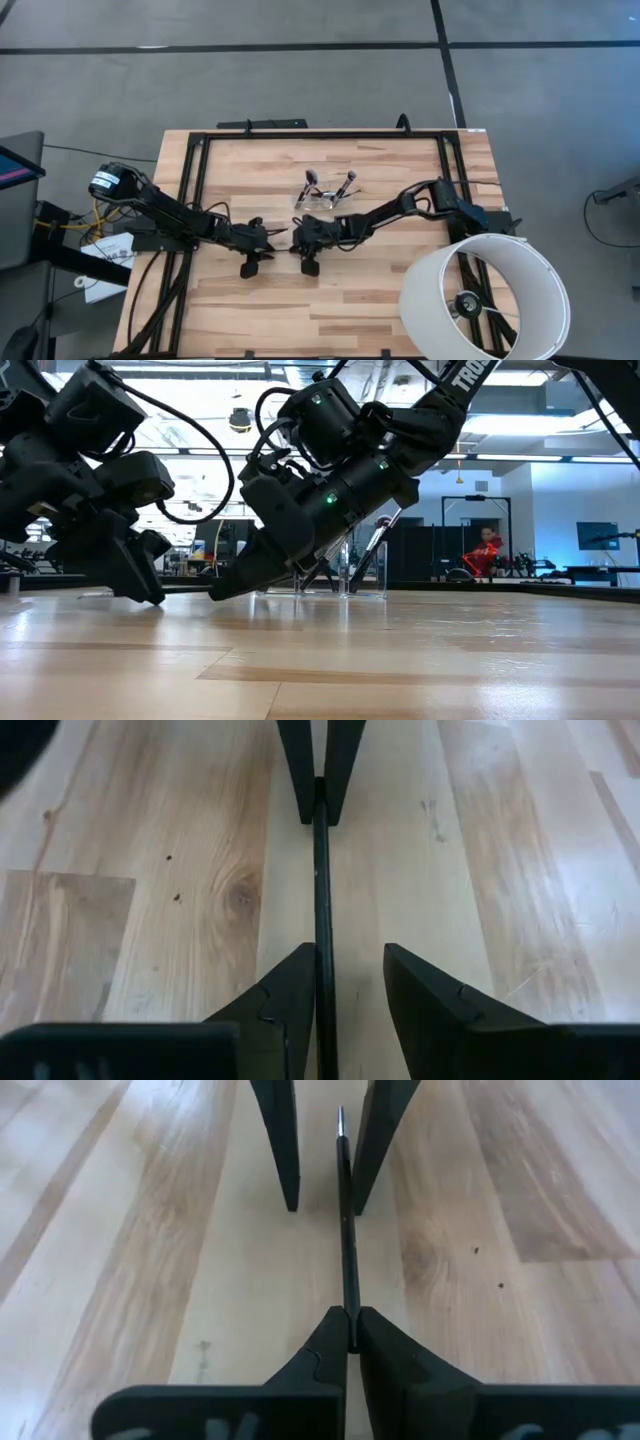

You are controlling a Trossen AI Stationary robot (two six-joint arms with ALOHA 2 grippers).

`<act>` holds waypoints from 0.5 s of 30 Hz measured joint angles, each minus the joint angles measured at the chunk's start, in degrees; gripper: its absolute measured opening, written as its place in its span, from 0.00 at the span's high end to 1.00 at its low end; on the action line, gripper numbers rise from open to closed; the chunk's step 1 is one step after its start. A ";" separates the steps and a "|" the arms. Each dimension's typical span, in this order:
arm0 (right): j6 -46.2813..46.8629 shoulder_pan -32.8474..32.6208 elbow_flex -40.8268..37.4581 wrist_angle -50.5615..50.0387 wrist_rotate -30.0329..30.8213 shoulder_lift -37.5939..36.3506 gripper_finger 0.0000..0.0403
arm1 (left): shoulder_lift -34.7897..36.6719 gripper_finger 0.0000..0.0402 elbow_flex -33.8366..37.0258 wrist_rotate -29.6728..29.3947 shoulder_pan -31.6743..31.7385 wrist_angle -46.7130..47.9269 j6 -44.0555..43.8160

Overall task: Put items in baskets/containers
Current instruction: Put the liner brush into the transparent organizer

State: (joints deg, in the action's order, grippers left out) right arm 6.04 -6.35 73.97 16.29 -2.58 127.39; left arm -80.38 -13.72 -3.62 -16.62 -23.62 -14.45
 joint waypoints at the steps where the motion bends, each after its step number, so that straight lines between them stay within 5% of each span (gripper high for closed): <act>1: -0.02 0.02 0.00 -0.11 -0.09 -0.22 0.99 | 0.00 0.71 0.00 -0.01 0.00 0.08 -0.01; 8: 0.00 -0.39 0.02 0.15 -0.20 -1.90 0.98 | 0.00 0.72 -0.07 -0.92 -0.02 0.87 0.00; 15: -0.02 -0.37 0.00 -2.45 -0.30 -2.68 0.98 | 0.00 0.83 -0.07 -2.18 0.00 1.16 -0.01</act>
State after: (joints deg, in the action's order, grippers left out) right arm 6.02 -6.72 73.97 13.84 -2.87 124.70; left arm -80.38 -13.78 -5.80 -16.62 -22.46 -14.46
